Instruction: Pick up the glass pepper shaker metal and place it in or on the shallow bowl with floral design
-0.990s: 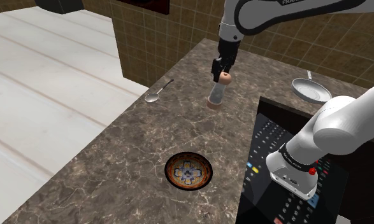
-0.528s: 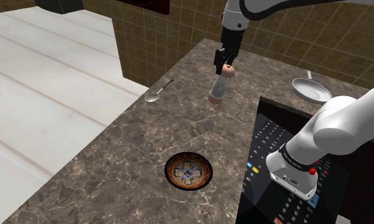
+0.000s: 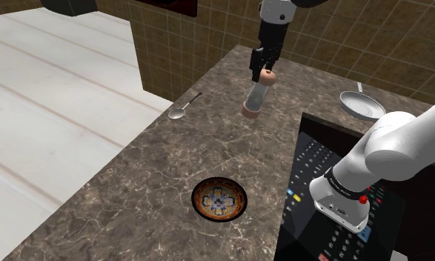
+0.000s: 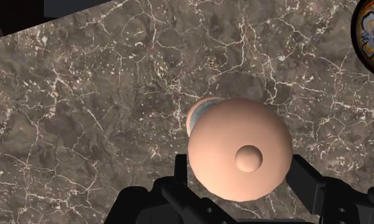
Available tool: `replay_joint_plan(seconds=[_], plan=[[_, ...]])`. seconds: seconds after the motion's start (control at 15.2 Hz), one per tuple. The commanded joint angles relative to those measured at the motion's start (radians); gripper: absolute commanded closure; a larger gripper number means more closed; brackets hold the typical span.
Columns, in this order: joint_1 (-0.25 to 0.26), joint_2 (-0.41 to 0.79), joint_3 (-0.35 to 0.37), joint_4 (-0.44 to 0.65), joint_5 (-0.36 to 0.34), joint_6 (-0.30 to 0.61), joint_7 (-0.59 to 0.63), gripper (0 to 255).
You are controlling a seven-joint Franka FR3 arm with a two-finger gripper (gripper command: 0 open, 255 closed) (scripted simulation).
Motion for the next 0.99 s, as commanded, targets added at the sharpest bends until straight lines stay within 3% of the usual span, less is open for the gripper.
replay_joint_plan(seconds=[0.0, 0.92], plan=[[0.017, -0.013, 0.027, 0.004, 0.015, -0.015, 0.039, 255], [0.146, -0.022, 0.258, 0.110, 0.131, -0.100, 0.373, 255]])
